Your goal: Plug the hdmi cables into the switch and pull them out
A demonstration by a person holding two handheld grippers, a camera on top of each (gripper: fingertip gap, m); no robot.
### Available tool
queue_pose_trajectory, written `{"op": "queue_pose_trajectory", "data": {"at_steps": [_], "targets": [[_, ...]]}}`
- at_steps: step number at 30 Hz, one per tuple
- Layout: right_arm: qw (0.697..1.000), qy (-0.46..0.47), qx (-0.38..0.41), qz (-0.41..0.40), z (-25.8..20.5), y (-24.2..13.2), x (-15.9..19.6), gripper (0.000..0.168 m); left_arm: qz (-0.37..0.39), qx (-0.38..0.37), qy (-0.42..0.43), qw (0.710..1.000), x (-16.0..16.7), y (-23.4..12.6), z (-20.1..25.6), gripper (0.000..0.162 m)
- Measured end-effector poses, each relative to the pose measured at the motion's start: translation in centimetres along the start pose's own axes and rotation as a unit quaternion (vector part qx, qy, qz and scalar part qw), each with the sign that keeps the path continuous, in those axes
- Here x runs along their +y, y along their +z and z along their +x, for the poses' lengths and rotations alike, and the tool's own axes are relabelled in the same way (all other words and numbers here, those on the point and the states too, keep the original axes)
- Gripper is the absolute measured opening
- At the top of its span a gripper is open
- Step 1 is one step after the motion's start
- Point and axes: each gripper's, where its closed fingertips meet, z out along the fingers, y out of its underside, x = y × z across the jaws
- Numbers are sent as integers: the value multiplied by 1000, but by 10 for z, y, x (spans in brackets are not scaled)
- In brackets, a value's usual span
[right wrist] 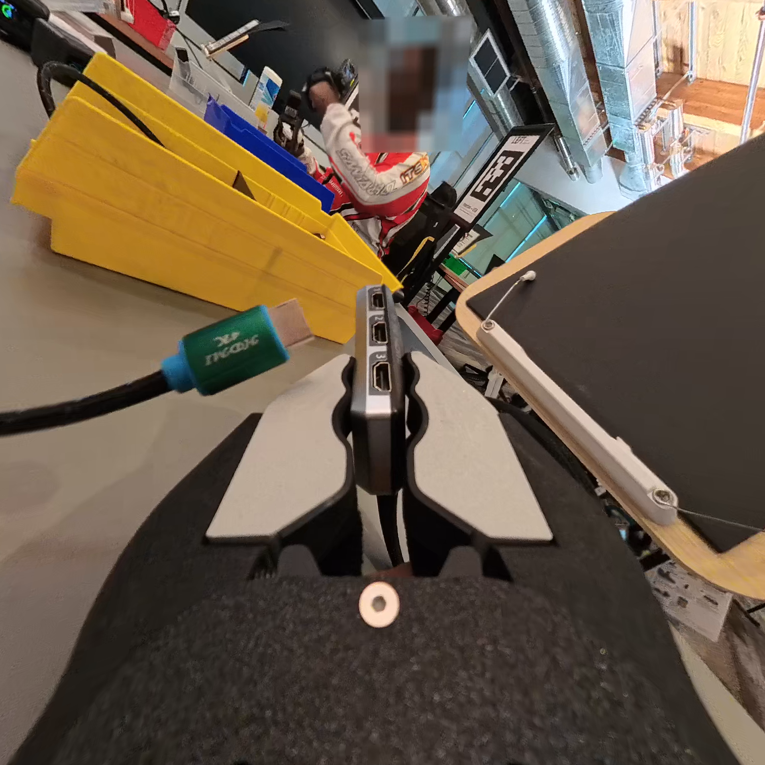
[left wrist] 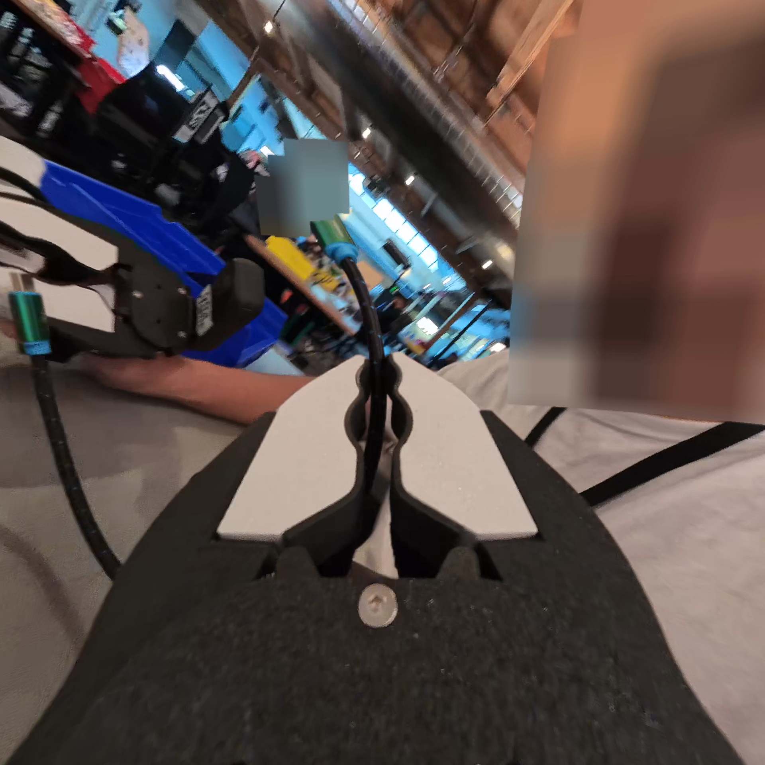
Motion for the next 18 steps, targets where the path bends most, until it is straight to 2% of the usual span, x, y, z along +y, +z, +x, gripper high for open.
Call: {"op": "queue_pose_trajectory", "data": {"at_steps": [3, 7, 12, 16, 18], "targets": [[1000, 21, 9, 1, 7, -1, 2, 21, 74, 67, -92, 991, 0, -4, -10, 6], [999, 43, 17, 8, 14, -3, 1, 21, 104, 44, -192, 975, 24, -2, -58, 6], [998, 57, 29, 16, 20, -6, 0, 21, 30, -90, -148, 985, 45, -11, -98, 6], [999, 47, 24, 11, 17, -4, 1, 21, -34, -212, -111, 970, 62, -31, -129, 6], [999, 42, 20, 9, 15, -4, 1, 21, -80, -286, -66, 953, 70, -45, -144, 6]]}}
